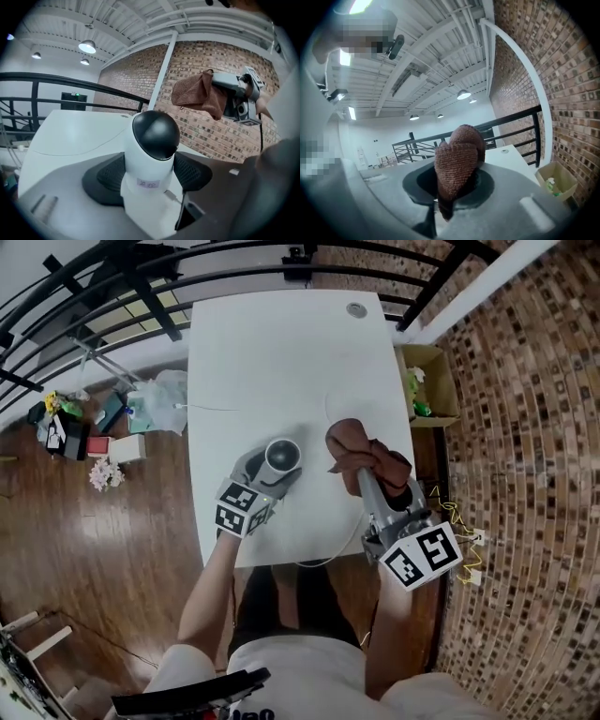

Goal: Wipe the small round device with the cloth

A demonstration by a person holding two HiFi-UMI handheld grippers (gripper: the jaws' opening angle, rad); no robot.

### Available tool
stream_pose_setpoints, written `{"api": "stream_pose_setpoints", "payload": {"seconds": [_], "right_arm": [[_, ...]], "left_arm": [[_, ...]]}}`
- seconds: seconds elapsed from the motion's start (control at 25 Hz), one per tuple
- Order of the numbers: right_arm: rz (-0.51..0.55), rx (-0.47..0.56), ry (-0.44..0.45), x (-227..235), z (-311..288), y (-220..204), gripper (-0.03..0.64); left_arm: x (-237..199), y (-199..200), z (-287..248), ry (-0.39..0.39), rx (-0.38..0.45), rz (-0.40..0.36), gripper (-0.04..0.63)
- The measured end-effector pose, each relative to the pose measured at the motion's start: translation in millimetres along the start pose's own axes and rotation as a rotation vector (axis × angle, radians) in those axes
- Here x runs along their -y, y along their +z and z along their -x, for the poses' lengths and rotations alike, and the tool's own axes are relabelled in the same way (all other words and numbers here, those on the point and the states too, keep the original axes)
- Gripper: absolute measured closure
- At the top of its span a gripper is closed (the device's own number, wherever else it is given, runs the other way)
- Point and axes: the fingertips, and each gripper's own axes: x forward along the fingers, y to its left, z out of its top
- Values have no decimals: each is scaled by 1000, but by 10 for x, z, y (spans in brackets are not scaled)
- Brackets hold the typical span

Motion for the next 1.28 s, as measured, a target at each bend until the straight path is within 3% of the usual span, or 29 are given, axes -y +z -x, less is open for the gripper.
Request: {"api": "stream_pose_setpoints", "payload": {"seconds": [0.2,0.32,0.44,0.56,0.72,0.84,0.96,1.12,1.28], "right_arm": [[26,14,132,-268,10,419,589],[1,10,286,-610,-3,700,589],[9,-29,474,-1094,-60,906,589],[95,-81,584,-1524,-114,1002,589],[221,-149,605,-1821,-180,977,589],[413,-191,566,-1930,-247,928,589],[564,-210,573,-2051,-222,947,589],[629,-227,614,-2064,-111,961,589],[678,-241,583,-2035,-53,1039,588]], "left_arm": [[256,546,356,-69,3,85,250],[406,908,595,-104,-5,134,250],[527,1247,815,-124,-7,125,250],[651,1486,971,-129,-19,69,250],[911,1671,1118,-167,-22,15,250],[1083,1744,1216,-208,-34,-7,250],[1150,1807,1313,-241,-15,18,250],[1174,1820,1403,-272,0,52,252],[1123,1858,1535,-320,49,130,252]]}}
